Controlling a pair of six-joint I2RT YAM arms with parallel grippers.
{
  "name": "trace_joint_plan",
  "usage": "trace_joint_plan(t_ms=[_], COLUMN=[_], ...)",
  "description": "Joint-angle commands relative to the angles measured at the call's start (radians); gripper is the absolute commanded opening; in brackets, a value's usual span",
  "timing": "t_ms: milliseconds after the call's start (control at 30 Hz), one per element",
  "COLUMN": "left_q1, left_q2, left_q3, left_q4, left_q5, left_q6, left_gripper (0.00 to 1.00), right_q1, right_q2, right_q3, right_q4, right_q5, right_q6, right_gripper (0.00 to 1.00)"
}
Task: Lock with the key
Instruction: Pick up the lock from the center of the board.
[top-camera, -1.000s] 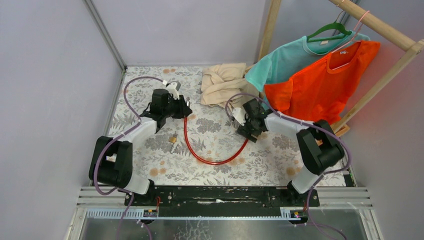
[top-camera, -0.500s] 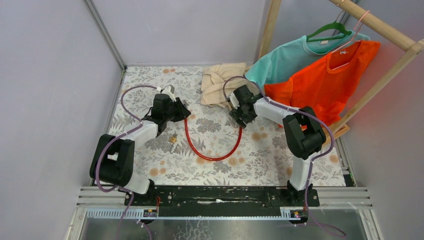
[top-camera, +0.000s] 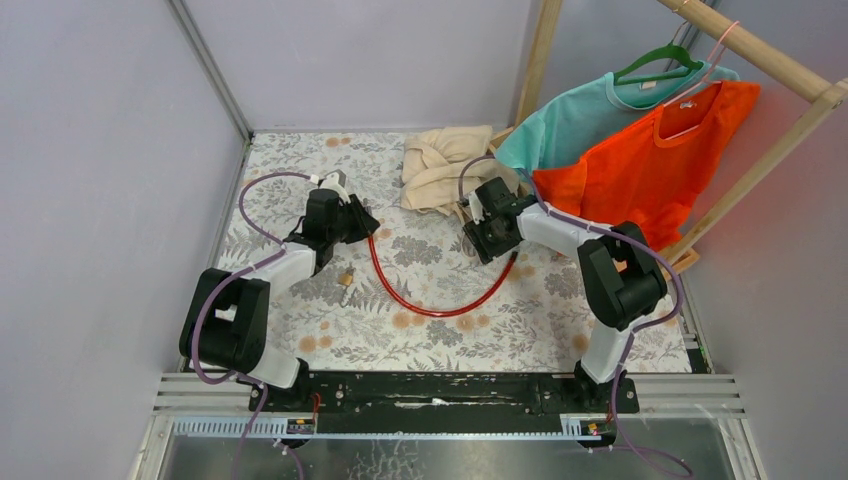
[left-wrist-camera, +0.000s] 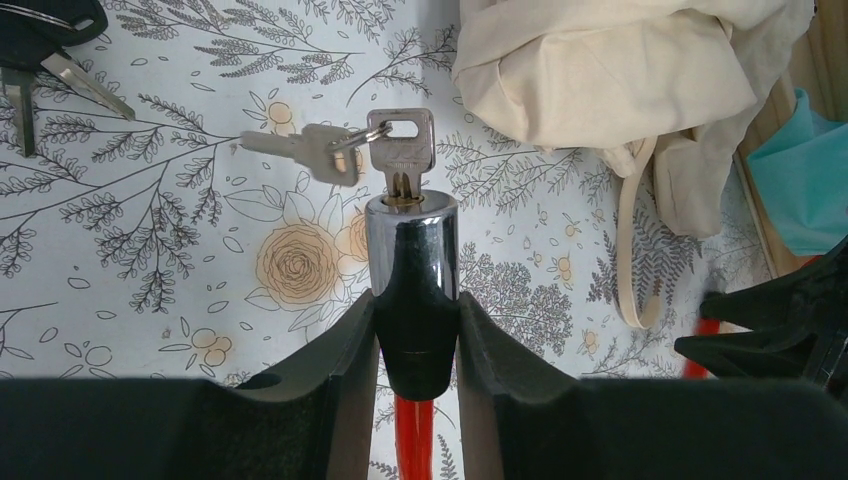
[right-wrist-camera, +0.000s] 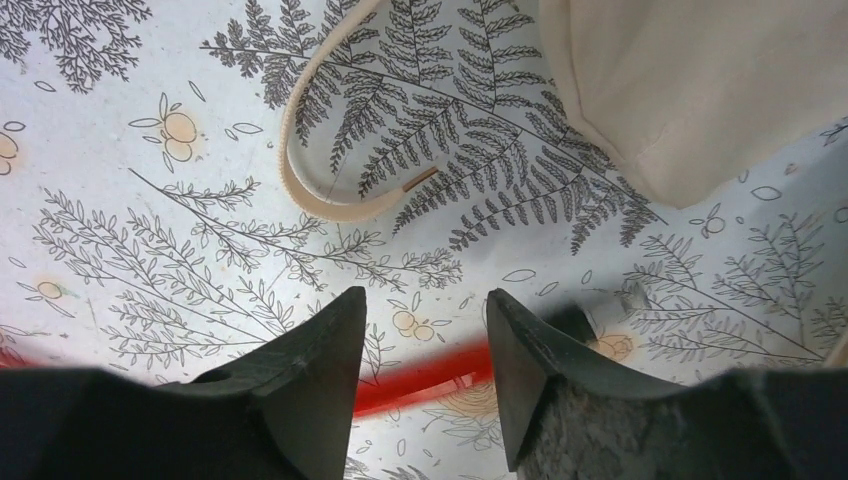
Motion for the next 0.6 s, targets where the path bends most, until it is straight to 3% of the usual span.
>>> trace_joint_plan(t_ms=[0,200,567], left_q1=[-0.009,-0.010,-0.012], left_q2=[-0.018,-0.025,-0.026], left_q3=[-0.002,-0.001,0.006], left_q4=[0.087,0.088,0.099], left_q5=[-0.029,-0.037,-0.053], left_q6=[-0.001,0.007,0.041], left_gripper=[0.00,0.00,0.00], right_q1=[-0.013,-0.024,-0.105], right_q2=[-0.035,-0.088,-0.333], right_q3=[-0.022,-0.050,-0.280], right_q4=[0.045,0.056,0.009], right_q5=[-0.032,-0.008,-0.039], right_q6=[0.073,0.067,0.023], right_gripper=[0.53,0.54,0.77])
